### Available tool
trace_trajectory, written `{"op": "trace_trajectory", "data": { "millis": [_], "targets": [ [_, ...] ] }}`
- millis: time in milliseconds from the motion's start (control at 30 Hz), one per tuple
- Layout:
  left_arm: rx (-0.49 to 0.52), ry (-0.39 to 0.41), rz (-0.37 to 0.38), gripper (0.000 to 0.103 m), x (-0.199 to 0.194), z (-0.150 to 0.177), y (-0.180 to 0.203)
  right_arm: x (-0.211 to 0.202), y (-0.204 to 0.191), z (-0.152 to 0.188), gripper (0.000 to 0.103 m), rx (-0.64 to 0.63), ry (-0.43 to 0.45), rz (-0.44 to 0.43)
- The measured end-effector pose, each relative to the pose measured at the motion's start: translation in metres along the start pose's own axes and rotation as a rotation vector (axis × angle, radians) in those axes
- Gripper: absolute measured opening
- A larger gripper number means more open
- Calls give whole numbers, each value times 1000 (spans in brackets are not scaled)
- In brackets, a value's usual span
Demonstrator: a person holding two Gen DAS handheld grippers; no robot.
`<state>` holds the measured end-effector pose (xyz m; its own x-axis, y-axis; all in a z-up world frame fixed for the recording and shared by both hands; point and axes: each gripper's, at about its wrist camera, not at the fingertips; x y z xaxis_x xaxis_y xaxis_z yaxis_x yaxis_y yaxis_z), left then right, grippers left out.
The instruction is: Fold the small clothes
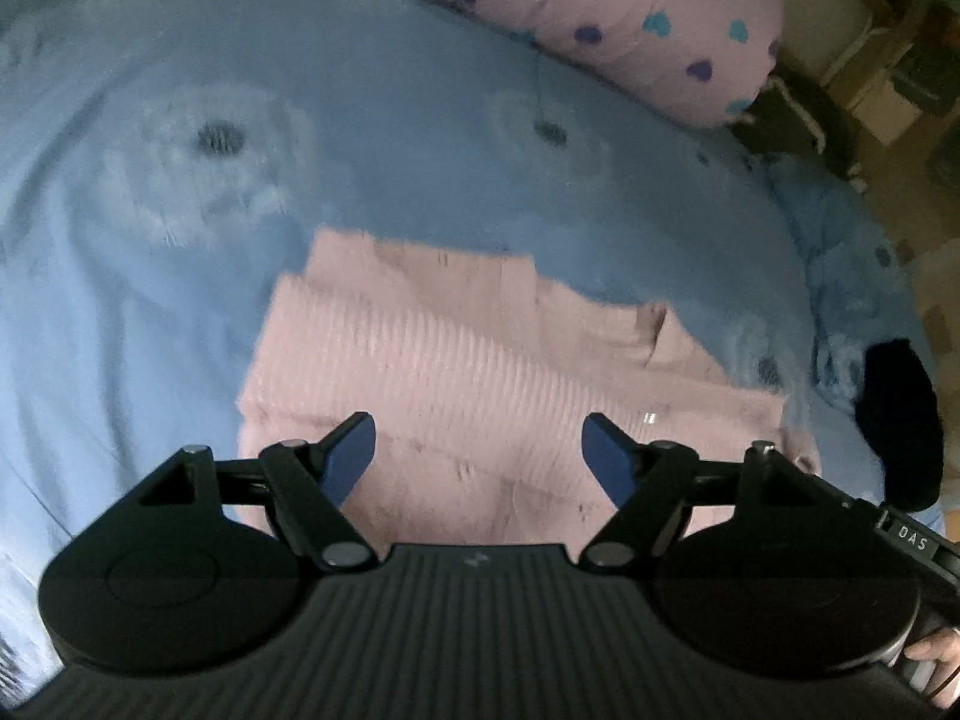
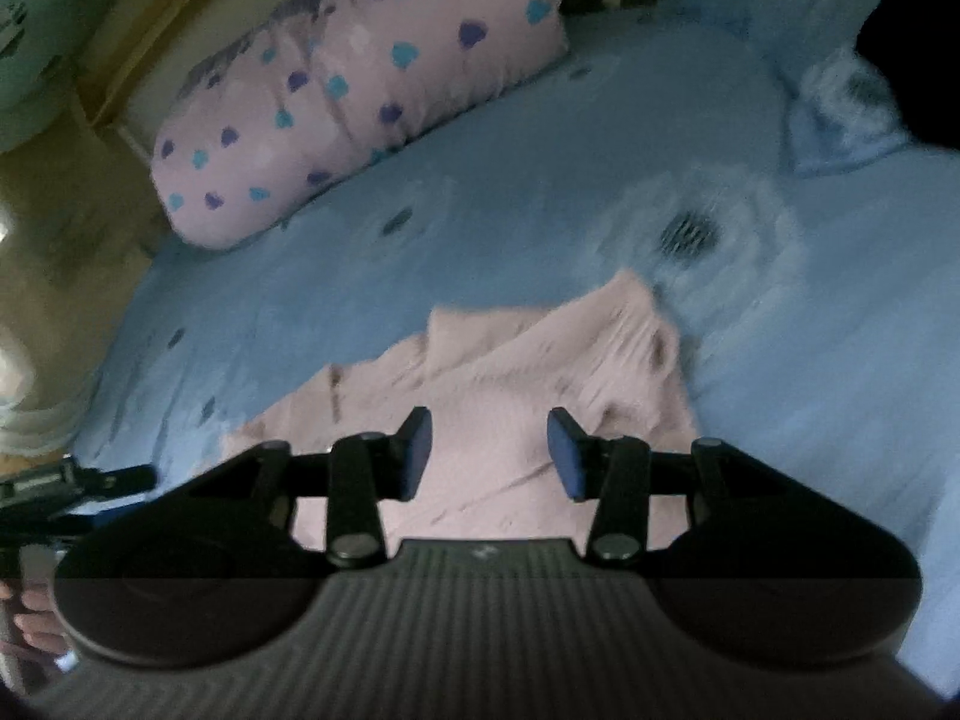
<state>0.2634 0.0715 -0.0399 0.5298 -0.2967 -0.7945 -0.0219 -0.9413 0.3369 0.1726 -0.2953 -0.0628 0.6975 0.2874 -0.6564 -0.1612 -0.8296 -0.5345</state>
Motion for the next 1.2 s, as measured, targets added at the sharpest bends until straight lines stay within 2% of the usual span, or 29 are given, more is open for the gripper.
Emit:
{"op": "trace_trajectory", "data": {
  "millis": [100, 200, 233, 300, 400, 633, 933, 1000, 1067, 1200],
  "targets": [
    [25, -56, 9, 76, 21, 13, 7, 15, -2, 10, 46, -4, -36, 11],
    [101, -88, -9, 64, 37, 24, 16, 31, -3, 17, 46, -11, -83, 15],
    [123, -94, -18, 62, 43, 27, 19, 36, -4, 19, 46, -19, -95, 17],
    [145, -96, -41, 50, 53, 29, 21, 44, -4, 22, 46, -37, -111, 21],
    [159, -93, -75, 45, 65, 28, 22, 54, -6, 23, 46, -56, -114, 21],
    [183, -32, -81, 45, 74, 0, 31, 72, -18, 5, 46, -97, -103, -9],
    [237, 56, -137, 47, 86, -53, 49, 93, -31, -34, 46, -90, -18, -11],
    [253, 61, -139, 52, 83, -59, 52, 94, -31, -42, 46, -91, 1, -6],
    [262, 72, -145, 65, 78, -63, 52, 93, -28, -49, 46, -89, 25, -10],
    [302, 79, -164, 69, 66, -60, 49, 81, -15, -59, 46, -61, 64, -19]
  ]
}}
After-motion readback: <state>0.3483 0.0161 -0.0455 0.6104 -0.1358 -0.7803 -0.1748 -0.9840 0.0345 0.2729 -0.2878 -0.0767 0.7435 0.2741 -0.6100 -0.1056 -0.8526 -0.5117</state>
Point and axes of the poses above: each gripper's, at about its wrist camera, not at the fingertips, and x roughly the way its jaws point, y to its right, z to its underside, and after that the axes turned 6 degrees about x, right-handed
